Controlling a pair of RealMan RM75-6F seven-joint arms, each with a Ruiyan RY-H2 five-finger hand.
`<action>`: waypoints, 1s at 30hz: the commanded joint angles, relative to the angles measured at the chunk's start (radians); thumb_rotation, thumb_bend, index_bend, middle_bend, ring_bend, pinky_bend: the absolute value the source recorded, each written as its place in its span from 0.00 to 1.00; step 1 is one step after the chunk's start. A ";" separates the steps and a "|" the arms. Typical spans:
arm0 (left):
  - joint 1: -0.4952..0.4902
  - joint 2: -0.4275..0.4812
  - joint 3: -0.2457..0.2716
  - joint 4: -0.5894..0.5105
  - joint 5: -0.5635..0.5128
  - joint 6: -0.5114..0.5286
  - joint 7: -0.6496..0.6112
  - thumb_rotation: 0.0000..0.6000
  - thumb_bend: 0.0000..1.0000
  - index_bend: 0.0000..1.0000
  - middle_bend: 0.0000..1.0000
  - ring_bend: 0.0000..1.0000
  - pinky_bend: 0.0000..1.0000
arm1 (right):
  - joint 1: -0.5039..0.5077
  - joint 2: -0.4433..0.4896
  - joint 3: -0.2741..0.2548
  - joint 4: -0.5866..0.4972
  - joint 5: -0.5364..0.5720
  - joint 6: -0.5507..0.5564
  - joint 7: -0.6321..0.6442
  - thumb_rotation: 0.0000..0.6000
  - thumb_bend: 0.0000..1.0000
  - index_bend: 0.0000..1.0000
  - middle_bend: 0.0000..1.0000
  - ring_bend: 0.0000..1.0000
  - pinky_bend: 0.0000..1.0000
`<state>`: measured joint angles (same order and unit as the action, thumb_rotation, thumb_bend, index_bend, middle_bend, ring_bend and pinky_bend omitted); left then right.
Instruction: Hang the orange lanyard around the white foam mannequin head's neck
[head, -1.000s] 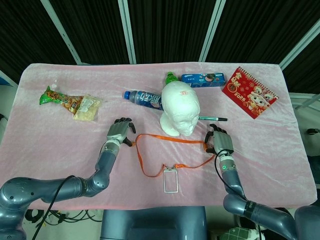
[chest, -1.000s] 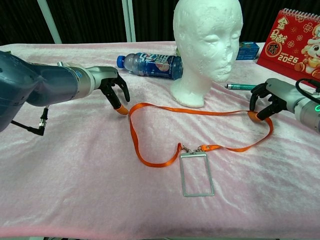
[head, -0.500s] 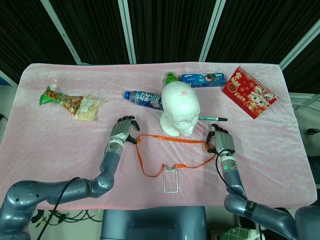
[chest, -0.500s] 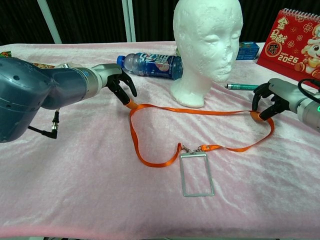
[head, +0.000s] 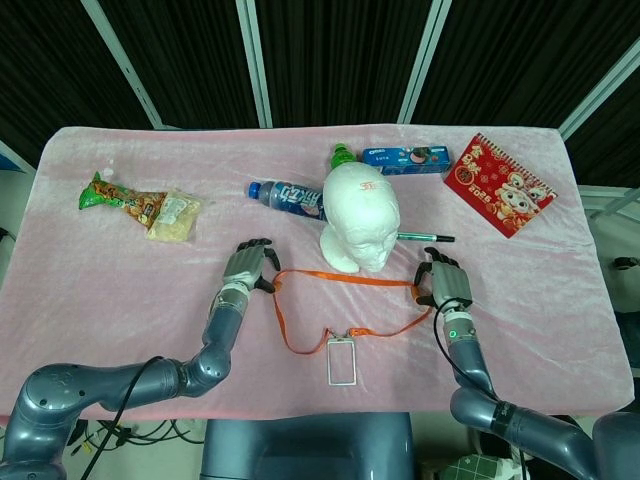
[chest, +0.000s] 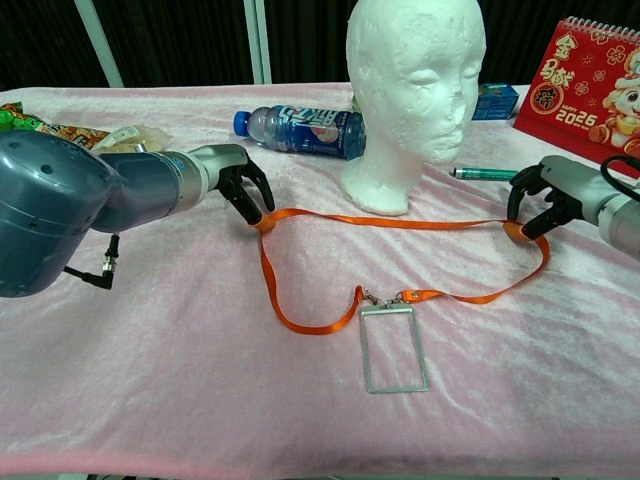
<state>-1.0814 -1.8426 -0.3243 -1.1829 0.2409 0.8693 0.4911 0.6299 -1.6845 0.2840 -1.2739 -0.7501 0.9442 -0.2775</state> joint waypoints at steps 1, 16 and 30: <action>0.000 -0.003 0.004 0.004 0.004 0.006 0.012 1.00 0.32 0.50 0.10 0.00 0.00 | 0.000 0.001 0.000 0.000 0.001 -0.001 0.000 1.00 0.47 0.68 0.13 0.16 0.15; 0.003 -0.025 0.017 0.019 0.020 0.043 0.075 1.00 0.38 0.53 0.11 0.00 0.00 | -0.002 -0.004 -0.003 0.006 0.003 -0.005 0.003 1.00 0.47 0.68 0.13 0.16 0.15; 0.003 -0.059 0.016 0.049 0.053 0.055 0.108 1.00 0.40 0.56 0.13 0.00 0.00 | -0.003 -0.002 -0.003 0.000 -0.002 -0.003 0.006 1.00 0.47 0.68 0.13 0.16 0.15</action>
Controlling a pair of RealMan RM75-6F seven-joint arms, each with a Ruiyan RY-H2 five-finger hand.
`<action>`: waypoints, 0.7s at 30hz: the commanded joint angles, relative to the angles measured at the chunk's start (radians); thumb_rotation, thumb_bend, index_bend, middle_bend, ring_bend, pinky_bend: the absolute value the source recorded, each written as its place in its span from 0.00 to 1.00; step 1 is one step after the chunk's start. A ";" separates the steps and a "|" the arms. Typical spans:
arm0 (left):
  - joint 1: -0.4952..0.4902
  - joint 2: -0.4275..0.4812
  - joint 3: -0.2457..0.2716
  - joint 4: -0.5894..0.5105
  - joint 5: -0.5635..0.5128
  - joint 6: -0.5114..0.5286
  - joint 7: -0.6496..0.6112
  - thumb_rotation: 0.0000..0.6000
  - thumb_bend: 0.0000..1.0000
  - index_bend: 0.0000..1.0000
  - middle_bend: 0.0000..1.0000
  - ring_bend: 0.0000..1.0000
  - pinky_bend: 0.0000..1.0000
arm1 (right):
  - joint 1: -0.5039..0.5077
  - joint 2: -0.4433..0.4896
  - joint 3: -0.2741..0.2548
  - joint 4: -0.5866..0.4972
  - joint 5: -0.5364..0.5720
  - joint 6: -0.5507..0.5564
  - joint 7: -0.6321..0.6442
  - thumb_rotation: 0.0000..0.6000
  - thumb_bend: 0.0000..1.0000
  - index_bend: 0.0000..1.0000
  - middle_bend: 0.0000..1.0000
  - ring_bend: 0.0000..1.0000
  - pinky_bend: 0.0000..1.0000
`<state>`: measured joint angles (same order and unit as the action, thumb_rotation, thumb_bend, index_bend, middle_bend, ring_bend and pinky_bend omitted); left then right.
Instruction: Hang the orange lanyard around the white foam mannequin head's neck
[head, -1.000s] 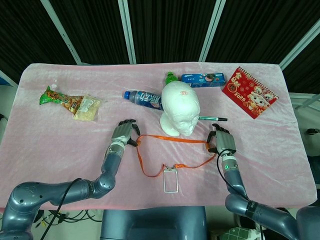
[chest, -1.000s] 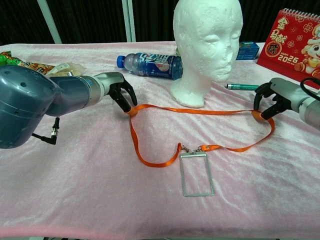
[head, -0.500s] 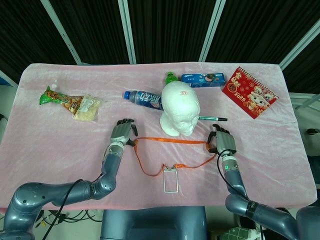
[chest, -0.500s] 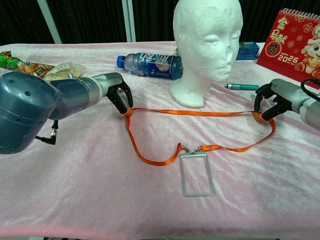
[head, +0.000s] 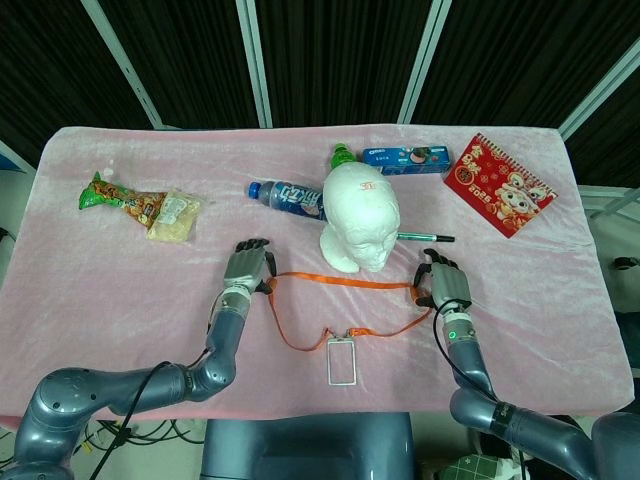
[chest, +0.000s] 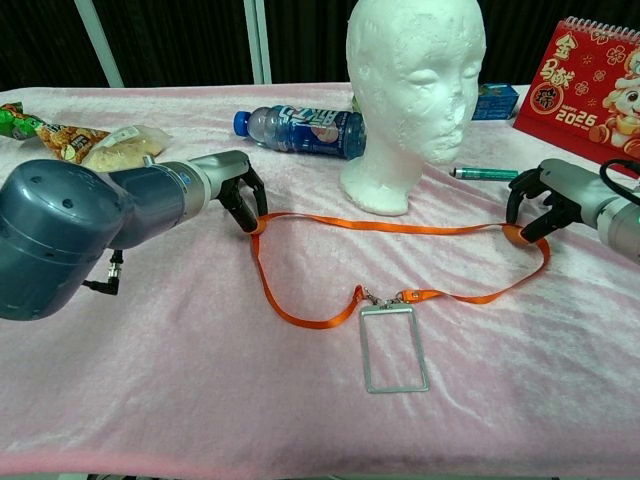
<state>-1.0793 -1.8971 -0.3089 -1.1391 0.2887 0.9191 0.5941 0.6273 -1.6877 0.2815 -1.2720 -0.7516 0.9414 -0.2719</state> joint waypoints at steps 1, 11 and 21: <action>0.001 -0.007 -0.001 0.007 0.005 0.006 0.006 1.00 0.41 0.56 0.13 0.00 0.00 | -0.001 0.002 0.000 -0.003 -0.001 0.000 0.001 1.00 0.47 0.68 0.13 0.16 0.15; 0.026 -0.006 -0.041 -0.016 0.028 -0.034 -0.052 1.00 0.45 0.57 0.14 0.00 0.00 | -0.006 0.014 0.003 -0.028 -0.001 -0.002 0.011 1.00 0.47 0.70 0.13 0.16 0.15; 0.078 0.068 -0.023 -0.151 0.176 -0.053 -0.126 1.00 0.45 0.58 0.14 0.00 0.00 | -0.041 0.090 0.018 -0.143 -0.053 0.043 0.061 1.00 0.47 0.70 0.13 0.16 0.15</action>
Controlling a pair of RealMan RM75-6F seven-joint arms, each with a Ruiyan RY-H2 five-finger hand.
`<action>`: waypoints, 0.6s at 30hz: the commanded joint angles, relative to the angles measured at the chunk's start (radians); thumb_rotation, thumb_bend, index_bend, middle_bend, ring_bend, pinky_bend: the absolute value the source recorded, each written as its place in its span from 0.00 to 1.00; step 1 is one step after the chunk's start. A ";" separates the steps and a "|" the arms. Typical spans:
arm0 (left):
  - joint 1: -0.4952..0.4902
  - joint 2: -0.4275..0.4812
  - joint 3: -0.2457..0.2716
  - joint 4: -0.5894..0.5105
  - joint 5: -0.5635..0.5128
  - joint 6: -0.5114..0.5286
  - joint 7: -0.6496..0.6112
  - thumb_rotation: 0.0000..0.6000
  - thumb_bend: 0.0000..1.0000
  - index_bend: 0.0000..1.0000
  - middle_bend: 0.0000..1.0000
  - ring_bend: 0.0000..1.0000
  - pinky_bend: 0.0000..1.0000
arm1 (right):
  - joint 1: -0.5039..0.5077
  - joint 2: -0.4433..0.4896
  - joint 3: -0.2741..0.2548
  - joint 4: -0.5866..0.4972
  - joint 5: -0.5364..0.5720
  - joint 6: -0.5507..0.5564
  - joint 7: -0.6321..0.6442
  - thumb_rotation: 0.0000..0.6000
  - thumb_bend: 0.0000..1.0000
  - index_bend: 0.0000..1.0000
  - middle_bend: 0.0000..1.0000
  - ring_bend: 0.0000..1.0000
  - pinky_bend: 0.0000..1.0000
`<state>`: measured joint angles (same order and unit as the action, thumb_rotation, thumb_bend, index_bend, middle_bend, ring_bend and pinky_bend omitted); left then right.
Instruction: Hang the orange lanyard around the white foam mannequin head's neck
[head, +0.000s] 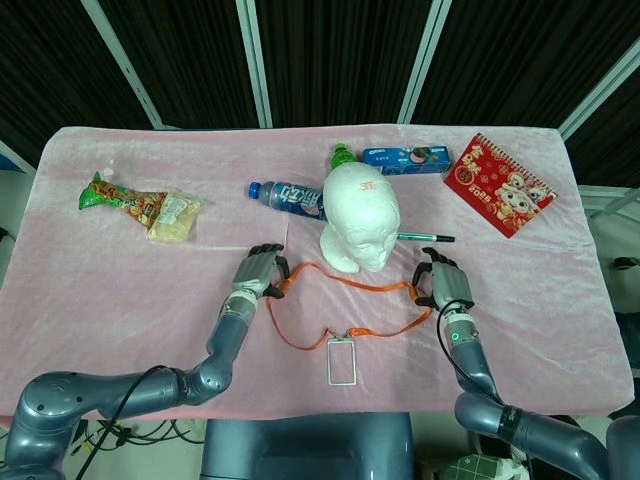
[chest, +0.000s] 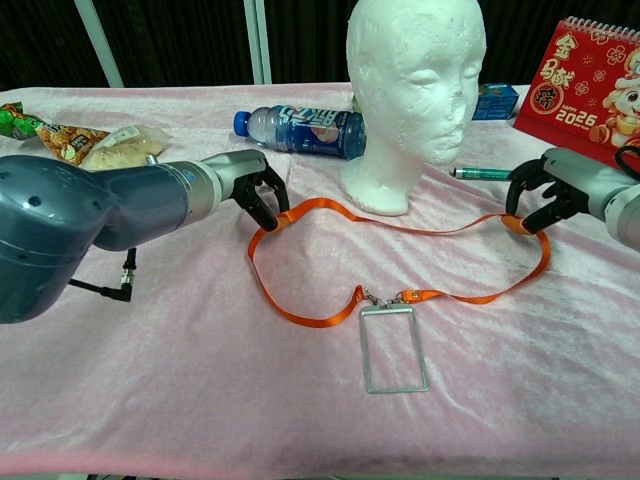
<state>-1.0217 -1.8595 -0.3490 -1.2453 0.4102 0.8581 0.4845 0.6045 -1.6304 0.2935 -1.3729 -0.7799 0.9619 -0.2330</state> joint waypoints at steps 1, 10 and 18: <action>0.027 0.040 0.021 -0.061 0.070 0.014 -0.021 1.00 0.45 0.58 0.14 0.00 0.00 | -0.026 0.046 0.007 -0.060 -0.034 0.031 0.031 1.00 0.47 0.70 0.13 0.16 0.15; 0.086 0.135 0.072 -0.169 0.202 0.052 -0.053 1.00 0.45 0.58 0.14 0.00 0.00 | -0.109 0.189 0.003 -0.242 -0.123 0.111 0.103 1.00 0.47 0.70 0.13 0.17 0.15; 0.133 0.190 0.063 -0.195 0.360 0.111 -0.149 1.00 0.45 0.58 0.14 0.00 0.00 | -0.178 0.312 0.000 -0.383 -0.219 0.179 0.175 1.00 0.47 0.70 0.14 0.17 0.15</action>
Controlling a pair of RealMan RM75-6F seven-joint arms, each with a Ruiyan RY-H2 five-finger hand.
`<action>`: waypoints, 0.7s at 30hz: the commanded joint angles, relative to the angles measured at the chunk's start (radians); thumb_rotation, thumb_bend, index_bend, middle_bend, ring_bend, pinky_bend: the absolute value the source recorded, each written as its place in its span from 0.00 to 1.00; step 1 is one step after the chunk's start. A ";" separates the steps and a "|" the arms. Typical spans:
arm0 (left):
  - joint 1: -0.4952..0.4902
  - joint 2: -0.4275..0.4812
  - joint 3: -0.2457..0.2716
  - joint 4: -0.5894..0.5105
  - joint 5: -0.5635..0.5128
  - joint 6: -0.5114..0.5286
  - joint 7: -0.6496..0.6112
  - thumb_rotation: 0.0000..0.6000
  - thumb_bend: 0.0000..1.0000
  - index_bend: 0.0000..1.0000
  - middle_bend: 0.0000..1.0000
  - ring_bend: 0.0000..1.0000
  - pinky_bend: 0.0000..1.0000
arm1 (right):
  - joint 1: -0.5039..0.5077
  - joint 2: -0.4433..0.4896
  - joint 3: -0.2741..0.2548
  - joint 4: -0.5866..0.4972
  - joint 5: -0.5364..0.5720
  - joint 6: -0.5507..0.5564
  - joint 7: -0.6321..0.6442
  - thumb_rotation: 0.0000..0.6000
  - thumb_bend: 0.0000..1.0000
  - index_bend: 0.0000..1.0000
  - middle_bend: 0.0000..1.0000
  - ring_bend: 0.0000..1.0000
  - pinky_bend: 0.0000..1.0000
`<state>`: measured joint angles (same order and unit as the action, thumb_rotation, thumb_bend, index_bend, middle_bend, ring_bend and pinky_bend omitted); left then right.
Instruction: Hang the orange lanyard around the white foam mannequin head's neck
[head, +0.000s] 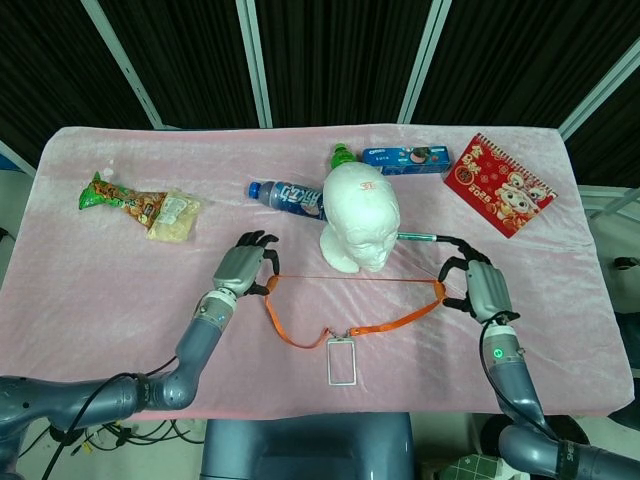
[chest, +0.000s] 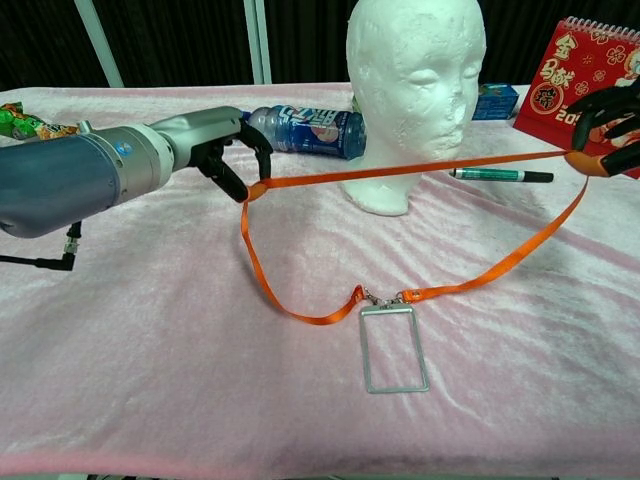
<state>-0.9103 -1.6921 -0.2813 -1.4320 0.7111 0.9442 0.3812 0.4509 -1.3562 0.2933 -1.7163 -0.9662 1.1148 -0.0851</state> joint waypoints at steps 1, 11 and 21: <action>0.026 0.028 -0.006 -0.010 0.075 0.026 -0.060 1.00 0.45 0.58 0.14 0.00 0.00 | -0.031 0.051 0.003 -0.054 -0.043 0.034 0.036 1.00 0.47 0.70 0.14 0.17 0.15; 0.057 0.061 -0.038 -0.052 0.229 0.004 -0.258 1.00 0.45 0.58 0.15 0.00 0.00 | -0.045 0.156 0.043 -0.153 -0.085 0.053 0.082 1.00 0.47 0.70 0.15 0.17 0.15; 0.070 0.059 -0.086 -0.064 0.321 0.053 -0.378 1.00 0.45 0.58 0.15 0.00 0.00 | -0.015 0.204 0.094 -0.197 -0.070 0.060 0.068 1.00 0.47 0.70 0.15 0.17 0.15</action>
<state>-0.8416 -1.6344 -0.3614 -1.4925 1.0270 0.9924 0.0103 0.4326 -1.1556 0.3841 -1.9103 -1.0390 1.1733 -0.0140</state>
